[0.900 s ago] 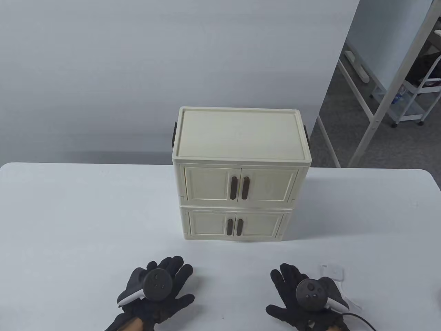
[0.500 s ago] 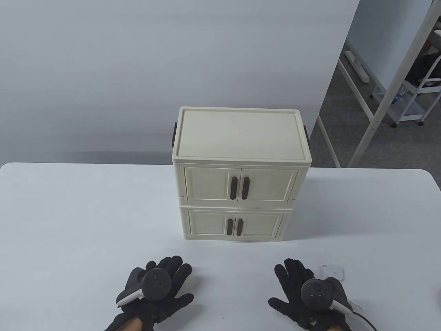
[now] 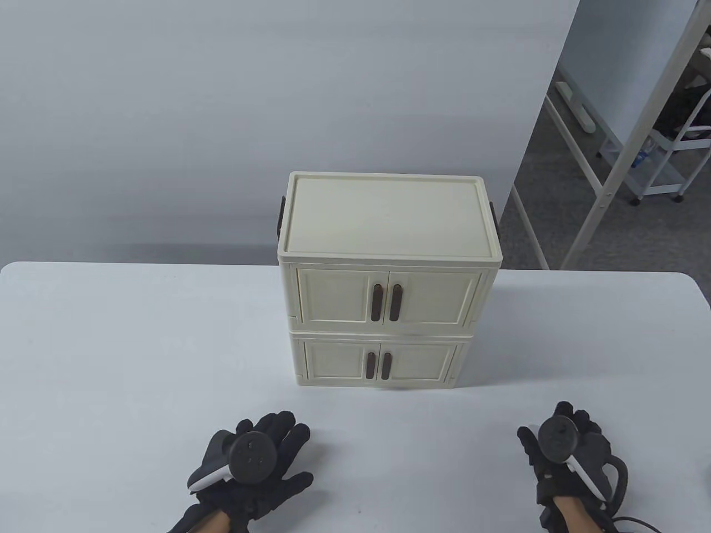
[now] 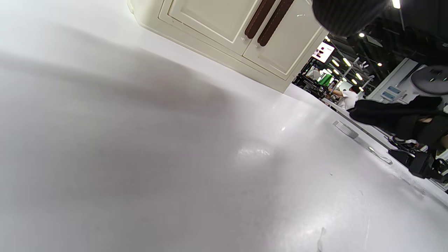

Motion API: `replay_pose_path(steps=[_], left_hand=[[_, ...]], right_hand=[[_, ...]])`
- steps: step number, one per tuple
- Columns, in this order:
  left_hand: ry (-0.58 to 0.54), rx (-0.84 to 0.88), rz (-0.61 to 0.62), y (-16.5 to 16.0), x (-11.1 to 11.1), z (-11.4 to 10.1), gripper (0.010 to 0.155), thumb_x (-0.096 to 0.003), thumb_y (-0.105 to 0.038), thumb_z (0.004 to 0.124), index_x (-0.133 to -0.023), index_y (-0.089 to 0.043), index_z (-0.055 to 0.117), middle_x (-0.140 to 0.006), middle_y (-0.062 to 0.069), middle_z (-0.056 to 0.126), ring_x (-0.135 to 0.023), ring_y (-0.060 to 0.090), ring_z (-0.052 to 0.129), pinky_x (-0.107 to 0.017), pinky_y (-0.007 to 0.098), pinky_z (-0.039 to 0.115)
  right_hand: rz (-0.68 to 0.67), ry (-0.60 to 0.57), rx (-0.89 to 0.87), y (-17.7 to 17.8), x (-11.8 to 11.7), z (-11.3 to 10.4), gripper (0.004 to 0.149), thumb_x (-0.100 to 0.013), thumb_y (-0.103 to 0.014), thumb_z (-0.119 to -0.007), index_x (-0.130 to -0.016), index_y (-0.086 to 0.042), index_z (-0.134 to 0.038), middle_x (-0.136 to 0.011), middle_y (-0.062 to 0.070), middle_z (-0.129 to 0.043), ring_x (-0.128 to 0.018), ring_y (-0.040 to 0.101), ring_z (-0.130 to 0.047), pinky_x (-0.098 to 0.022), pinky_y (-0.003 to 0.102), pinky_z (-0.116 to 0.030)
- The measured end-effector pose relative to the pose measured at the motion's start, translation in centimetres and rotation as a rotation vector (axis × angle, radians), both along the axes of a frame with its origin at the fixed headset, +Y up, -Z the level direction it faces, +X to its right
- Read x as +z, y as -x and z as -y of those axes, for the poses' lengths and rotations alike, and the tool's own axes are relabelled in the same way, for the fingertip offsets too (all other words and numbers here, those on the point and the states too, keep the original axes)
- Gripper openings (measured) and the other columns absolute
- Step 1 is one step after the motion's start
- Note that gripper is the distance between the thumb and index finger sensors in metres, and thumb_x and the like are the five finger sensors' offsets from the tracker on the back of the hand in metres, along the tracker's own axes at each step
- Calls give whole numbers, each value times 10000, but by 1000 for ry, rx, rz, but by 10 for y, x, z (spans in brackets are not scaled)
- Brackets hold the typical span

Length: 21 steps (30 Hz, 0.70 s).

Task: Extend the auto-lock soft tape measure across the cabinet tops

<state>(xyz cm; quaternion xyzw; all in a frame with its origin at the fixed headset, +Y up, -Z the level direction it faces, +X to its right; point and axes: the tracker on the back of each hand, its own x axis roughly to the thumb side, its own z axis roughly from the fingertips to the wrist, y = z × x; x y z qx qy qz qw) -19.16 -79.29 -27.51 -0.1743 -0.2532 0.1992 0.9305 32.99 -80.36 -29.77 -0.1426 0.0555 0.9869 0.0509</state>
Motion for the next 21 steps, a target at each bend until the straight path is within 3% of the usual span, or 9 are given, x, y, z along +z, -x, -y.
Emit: replay_pose_path(steps=[4, 12, 18, 20, 21], left_hand=[[-5, 14, -5, 3, 0, -1, 840, -528, -678, 601, -1105, -310, 113, -1167, 81, 32, -1106, 417, 91, -660, 738, 46], [-4, 19, 18, -2, 0, 1, 836, -531, -676, 598, -1103, -310, 110, -1168, 80, 33, -1107, 418, 100, -661, 740, 48], [-4, 18, 34, -7, 0, 4, 837, -531, -674, 598, -1105, -306, 114, -1171, 82, 44, -1109, 419, 113, -662, 743, 55], [-21, 25, 42, -8, 0, 3, 865, -531, -675, 604, -1078, -320, 36, -1169, 86, 46, -1119, 425, 207, -684, 757, 131], [-34, 29, 44, -9, 1, 2, 893, -531, -689, 601, -1048, -333, -34, -1165, 117, 48, -1114, 421, 364, -698, 770, 240]], right_hand=[[15, 12, 19, 0, -5, 7, 667, -644, -485, -670, -1064, 31, -615, -974, 381, -664, -818, 589, -631, -633, 688, -560], [-37, -16, -41, 6, -9, 3, 642, -599, -348, -765, -1036, 100, -625, -928, 375, -722, -771, 566, -706, -626, 704, -567], [-99, -44, -96, 18, -11, -2, 740, -523, -275, -887, -1045, 110, -531, -895, 372, -702, -702, 521, -743, -607, 724, -585], [-160, -26, -121, 23, -12, 3, 641, -518, -240, -918, -1006, 70, -642, -804, 291, -812, -623, 442, -826, -585, 684, -647], [-161, -8, -107, 26, -11, 2, 579, -539, -270, -892, -987, 33, -686, -798, 263, -829, -606, 407, -852, -579, 651, -681]])
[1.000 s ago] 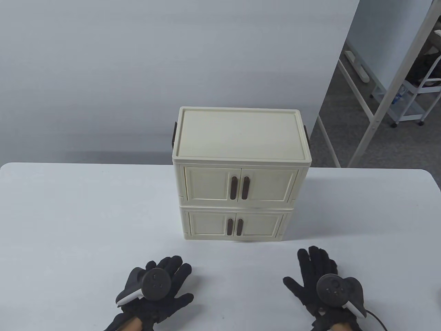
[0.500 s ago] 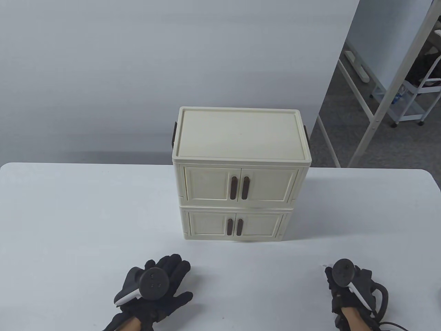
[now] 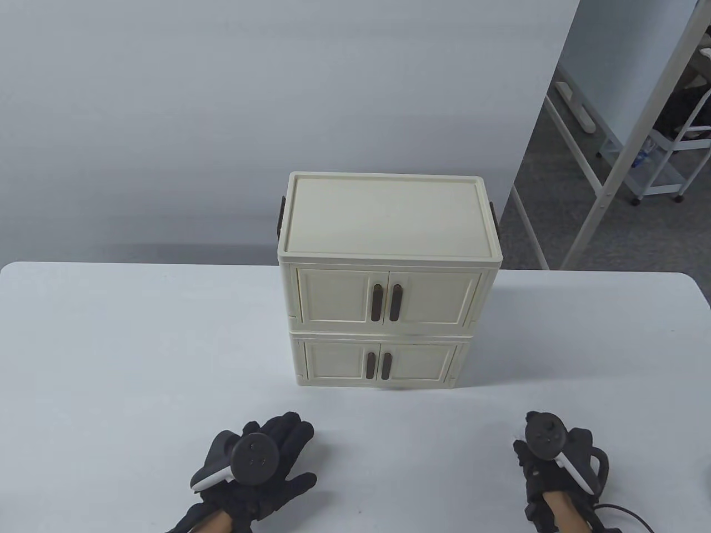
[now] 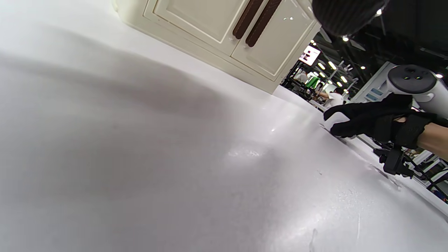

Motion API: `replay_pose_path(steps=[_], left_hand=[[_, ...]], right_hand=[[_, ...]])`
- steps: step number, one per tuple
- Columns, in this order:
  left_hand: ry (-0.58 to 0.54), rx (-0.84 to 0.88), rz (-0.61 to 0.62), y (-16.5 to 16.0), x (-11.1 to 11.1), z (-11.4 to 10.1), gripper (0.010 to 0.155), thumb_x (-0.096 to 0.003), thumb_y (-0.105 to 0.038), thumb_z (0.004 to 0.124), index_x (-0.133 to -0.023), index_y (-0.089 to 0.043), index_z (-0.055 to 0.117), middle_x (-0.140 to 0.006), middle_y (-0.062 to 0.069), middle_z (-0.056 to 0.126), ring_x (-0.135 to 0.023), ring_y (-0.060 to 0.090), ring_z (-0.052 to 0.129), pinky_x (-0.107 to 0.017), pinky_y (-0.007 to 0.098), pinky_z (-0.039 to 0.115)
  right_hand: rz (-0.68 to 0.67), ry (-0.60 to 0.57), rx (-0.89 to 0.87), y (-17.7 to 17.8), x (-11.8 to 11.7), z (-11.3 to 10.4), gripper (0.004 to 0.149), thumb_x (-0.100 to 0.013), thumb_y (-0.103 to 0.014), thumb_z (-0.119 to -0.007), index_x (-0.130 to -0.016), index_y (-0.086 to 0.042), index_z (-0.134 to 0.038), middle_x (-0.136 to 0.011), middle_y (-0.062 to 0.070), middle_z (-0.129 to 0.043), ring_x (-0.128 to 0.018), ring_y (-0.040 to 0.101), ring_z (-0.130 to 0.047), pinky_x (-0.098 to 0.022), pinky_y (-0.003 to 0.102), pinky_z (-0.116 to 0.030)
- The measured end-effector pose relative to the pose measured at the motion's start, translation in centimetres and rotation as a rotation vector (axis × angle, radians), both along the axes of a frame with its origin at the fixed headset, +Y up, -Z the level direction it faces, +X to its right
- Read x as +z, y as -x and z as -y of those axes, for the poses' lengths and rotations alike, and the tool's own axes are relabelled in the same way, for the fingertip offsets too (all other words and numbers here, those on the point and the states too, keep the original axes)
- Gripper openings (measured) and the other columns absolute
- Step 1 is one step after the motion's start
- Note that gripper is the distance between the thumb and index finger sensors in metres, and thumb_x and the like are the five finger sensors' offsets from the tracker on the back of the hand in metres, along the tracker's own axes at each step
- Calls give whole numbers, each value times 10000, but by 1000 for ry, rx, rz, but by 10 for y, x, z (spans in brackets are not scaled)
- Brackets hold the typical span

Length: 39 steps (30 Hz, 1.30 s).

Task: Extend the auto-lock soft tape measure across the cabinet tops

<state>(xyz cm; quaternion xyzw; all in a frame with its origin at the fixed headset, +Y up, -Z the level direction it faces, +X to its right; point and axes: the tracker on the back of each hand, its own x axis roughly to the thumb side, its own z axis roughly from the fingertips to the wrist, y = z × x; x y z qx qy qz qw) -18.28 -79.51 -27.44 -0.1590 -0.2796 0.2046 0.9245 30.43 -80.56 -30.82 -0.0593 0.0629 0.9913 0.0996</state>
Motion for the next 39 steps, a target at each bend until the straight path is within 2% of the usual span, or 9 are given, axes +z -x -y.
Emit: replay_pose_path(steps=[3, 7, 11, 14, 18, 21, 26, 33, 39], left_hand=[[-122, 82, -4, -5, 3, -9, 936, -524, -678, 645, -1033, -306, -48, -1171, 132, 212, -951, 363, 730, -660, 663, 568], [-245, 229, -49, -16, 8, -28, 864, -533, -592, 685, -1081, -247, 112, -1117, 132, 514, -700, 284, 954, -517, 542, 755], [-324, 383, -83, -31, 8, -48, 761, -536, -533, 697, -1090, -192, 301, -993, 121, 732, -496, 223, 1030, -394, 488, 818], [-327, 387, -79, -34, 9, -54, 751, -534, -531, 696, -1087, -178, 331, -958, 112, 765, -456, 207, 1030, -374, 479, 820], [-412, 417, -111, -26, 14, -51, 639, -535, -467, 704, -1061, -176, 486, -862, 98, 865, -381, 189, 1043, -331, 467, 836], [-474, 432, -158, -17, 15, -46, 494, -536, -404, 711, -967, -173, 642, -799, 91, 911, -369, 188, 1052, -325, 460, 846], [-578, 445, -190, -13, 9, -62, 453, -545, -405, 700, -948, -198, 698, -787, 61, 931, -400, 207, 1049, -348, 484, 833], [-691, 467, -495, 23, -20, -128, 432, -577, -462, 668, -970, -284, 686, -936, 41, 825, -588, 217, 1009, -474, 499, 804], [-701, 619, -645, 47, -72, -193, 423, -547, -413, 721, -934, -242, 750, -898, 93, 855, -554, 244, 1020, -452, 516, 806]], right_hand=[[-108, -115, -69, 20, 4, -23, 543, -533, -284, -894, -960, 9, -732, -787, 246, -846, -494, 321, -922, -524, 574, -765], [-268, -270, -523, 68, 11, -65, 592, -589, -350, -826, -997, 55, -680, -669, 193, -903, -358, 260, -949, -457, 517, -819], [-421, -88, -1009, 148, 7, -83, 617, -606, -341, -809, -1055, 28, -602, -607, 167, -934, -290, 226, -956, -418, 483, -845], [-473, -35, -1134, 197, 5, -81, 595, -604, -335, -816, -1064, -24, -605, -594, 162, -939, -276, 215, -958, -411, 474, -851], [-560, 63, -1108, 238, 7, -72, 570, -615, -339, -805, -1067, -59, -603, -613, 144, -924, -298, 212, -960, -436, 476, -844], [-531, 91, -1119, 246, 5, -63, 555, -615, -337, -809, -1054, -49, -627, -604, 140, -927, -292, 211, -958, -440, 476, -842], [-499, 33, -1288, 249, 3, -70, 510, -604, -314, -837, -1042, -117, -662, -617, 163, -917, -294, 240, -953, -451, 485, -830], [-555, -265, -1236, 234, -32, -170, 480, -582, -322, -867, -979, -88, -733, -553, 166, -936, -237, 225, -959, -431, 460, -849], [-497, -329, -1254, 185, -49, -233, 487, -586, -323, -859, -987, -81, -724, -580, 158, -954, -268, 241, -990, -443, 468, -853]])
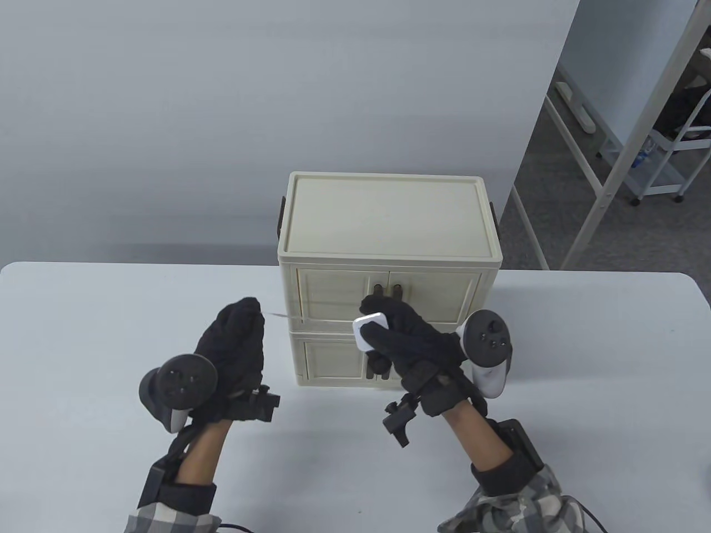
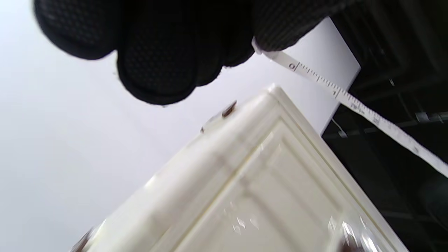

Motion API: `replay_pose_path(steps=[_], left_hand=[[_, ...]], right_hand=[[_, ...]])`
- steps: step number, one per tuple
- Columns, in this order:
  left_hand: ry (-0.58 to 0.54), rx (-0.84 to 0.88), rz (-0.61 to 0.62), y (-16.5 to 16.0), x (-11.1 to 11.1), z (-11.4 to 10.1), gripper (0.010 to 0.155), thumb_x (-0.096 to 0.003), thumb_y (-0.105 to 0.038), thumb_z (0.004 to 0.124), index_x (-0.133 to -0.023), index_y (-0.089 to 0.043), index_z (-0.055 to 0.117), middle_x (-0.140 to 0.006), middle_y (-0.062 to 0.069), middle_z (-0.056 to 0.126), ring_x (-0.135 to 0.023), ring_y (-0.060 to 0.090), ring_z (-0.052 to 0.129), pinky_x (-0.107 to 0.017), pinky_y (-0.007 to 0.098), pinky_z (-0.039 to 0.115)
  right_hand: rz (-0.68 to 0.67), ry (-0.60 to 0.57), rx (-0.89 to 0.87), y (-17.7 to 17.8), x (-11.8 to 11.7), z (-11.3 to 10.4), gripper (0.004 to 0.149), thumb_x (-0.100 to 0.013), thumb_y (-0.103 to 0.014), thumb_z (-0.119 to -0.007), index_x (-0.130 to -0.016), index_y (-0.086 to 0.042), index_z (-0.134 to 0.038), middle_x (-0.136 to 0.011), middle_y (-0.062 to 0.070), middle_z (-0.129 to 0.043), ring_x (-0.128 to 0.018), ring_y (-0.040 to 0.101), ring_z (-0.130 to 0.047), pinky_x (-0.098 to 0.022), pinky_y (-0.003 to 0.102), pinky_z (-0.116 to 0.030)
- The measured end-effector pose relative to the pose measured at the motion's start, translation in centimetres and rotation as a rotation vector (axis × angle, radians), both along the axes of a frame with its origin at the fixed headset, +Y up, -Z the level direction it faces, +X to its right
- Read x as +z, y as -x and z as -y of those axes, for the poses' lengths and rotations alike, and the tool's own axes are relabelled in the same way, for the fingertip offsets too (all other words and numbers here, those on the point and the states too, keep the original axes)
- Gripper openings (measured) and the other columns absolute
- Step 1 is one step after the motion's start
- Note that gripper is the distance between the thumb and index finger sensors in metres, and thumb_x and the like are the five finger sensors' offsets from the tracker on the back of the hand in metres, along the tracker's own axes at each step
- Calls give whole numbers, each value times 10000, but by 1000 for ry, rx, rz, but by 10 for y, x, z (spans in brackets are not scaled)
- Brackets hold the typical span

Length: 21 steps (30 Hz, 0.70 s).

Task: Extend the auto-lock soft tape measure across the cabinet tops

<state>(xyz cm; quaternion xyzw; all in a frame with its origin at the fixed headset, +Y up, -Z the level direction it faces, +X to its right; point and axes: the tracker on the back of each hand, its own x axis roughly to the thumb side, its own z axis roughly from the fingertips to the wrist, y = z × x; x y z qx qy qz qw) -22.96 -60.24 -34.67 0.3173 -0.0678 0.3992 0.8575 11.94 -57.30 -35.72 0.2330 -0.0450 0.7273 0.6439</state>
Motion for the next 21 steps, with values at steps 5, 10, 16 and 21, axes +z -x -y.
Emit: replay_pose_path(steps=[5, 10, 16, 21], left_hand=[[9, -87, -24, -9, -25, -37, 426, -551, -420, 719, -945, -258, 744, -914, 74, 847, -566, 239, 1016, -464, 520, 800], [55, -143, -56, -22, -35, -46, 426, -554, -423, 716, -948, -262, 737, -924, 67, 844, -578, 241, 1014, -472, 521, 798], [84, -106, -45, -28, -40, -45, 429, -563, -417, 710, -958, -251, 725, -932, 76, 835, -590, 247, 1012, -480, 525, 794], [111, -66, 19, -27, -44, -43, 446, -574, -420, 687, -977, -230, 688, -941, 89, 819, -606, 258, 1006, -490, 532, 787]], right_hand=[[69, 27, -77, -51, -4, -13, 505, -587, -316, -858, -999, -63, -714, -583, 193, -970, -284, 256, -1011, -446, 478, -854], [211, 36, -139, -108, -14, -14, 533, -588, -309, -857, -1010, -27, -697, -573, 195, -968, -275, 260, -1001, -446, 482, -847], [397, 53, -132, -153, -27, -8, 549, -594, -314, -842, -1020, -9, -678, -572, 195, -964, -274, 250, -995, -449, 478, -845], [345, 128, -214, -161, -38, 3, 575, -598, -306, -831, -1031, 27, -651, -578, 206, -961, -282, 257, -992, -455, 487, -838]])
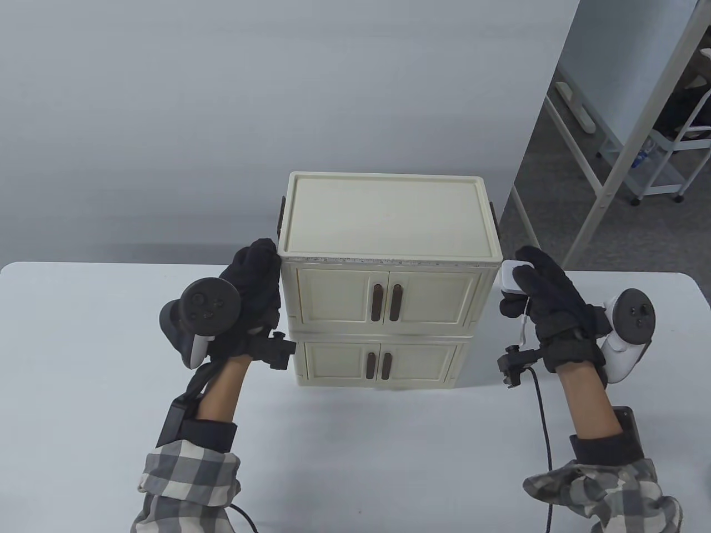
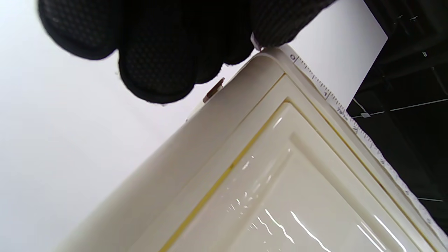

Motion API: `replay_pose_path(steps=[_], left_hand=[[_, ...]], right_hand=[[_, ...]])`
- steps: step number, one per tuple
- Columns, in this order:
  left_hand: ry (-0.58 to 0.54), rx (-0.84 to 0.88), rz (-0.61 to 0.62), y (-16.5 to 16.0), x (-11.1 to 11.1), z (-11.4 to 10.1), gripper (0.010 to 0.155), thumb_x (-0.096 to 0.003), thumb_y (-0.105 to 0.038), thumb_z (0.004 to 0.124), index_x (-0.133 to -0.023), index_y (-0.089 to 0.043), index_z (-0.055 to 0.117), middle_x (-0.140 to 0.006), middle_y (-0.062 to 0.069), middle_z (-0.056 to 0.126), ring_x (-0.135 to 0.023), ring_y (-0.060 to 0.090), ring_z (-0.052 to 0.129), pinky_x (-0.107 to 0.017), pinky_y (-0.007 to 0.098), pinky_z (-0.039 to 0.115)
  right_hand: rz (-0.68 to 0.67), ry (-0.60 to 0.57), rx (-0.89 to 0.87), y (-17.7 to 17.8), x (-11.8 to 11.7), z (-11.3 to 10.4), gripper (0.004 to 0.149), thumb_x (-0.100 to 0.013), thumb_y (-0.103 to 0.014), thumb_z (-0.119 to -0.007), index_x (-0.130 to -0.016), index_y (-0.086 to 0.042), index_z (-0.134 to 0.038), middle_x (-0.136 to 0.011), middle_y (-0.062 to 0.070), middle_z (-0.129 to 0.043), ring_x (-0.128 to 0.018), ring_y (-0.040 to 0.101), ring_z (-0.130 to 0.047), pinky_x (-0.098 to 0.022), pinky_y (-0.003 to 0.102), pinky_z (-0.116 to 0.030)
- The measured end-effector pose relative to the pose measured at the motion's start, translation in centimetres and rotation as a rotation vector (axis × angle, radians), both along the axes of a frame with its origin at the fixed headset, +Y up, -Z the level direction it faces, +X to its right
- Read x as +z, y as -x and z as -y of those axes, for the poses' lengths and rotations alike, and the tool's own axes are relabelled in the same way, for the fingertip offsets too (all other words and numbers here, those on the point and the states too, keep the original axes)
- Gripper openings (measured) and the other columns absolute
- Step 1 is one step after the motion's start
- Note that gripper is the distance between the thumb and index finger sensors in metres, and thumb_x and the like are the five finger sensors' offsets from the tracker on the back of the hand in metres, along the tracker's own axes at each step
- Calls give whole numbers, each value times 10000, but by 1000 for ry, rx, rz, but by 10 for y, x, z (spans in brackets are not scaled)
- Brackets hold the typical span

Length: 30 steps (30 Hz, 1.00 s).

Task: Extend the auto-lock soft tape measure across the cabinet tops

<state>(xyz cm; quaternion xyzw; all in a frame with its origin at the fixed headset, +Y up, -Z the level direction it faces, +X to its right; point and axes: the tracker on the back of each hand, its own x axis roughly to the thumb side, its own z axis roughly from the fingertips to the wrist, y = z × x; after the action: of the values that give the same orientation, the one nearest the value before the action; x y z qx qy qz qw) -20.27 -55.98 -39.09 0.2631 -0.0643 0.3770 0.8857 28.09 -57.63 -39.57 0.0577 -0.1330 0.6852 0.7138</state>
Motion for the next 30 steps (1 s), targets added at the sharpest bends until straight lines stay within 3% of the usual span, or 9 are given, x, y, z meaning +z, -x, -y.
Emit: replay_pose_path(steps=[12, 20, 30], left_hand=[[6, -23, 90, 4, -5, -3, 456, -576, -403, 678, -980, -193, 675, -928, 126, 821, -614, 276, 1009, -495, 549, 782], [-27, -28, 144, 8, -9, 0, 457, -577, -404, 677, -980, -189, 675, -922, 128, 826, -609, 276, 1013, -493, 550, 784], [-75, -17, 208, 12, -14, 4, 458, -577, -398, 679, -978, -176, 677, -916, 137, 828, -630, 294, 1006, -506, 562, 773]], right_hand=[[97, 37, -23, 8, 8, 1, 566, -599, -298, -820, -1020, 43, -657, -609, 211, -965, -320, 283, -1003, -473, 505, -827], [232, 40, 7, 16, 18, -6, 535, -578, -290, -836, -980, 41, -711, -584, 209, -984, -291, 284, -1007, -463, 496, -840], [230, 29, -6, 16, 16, -6, 518, -572, -290, -835, -958, 40, -733, -568, 189, -990, -265, 277, -1001, -465, 493, -839]])
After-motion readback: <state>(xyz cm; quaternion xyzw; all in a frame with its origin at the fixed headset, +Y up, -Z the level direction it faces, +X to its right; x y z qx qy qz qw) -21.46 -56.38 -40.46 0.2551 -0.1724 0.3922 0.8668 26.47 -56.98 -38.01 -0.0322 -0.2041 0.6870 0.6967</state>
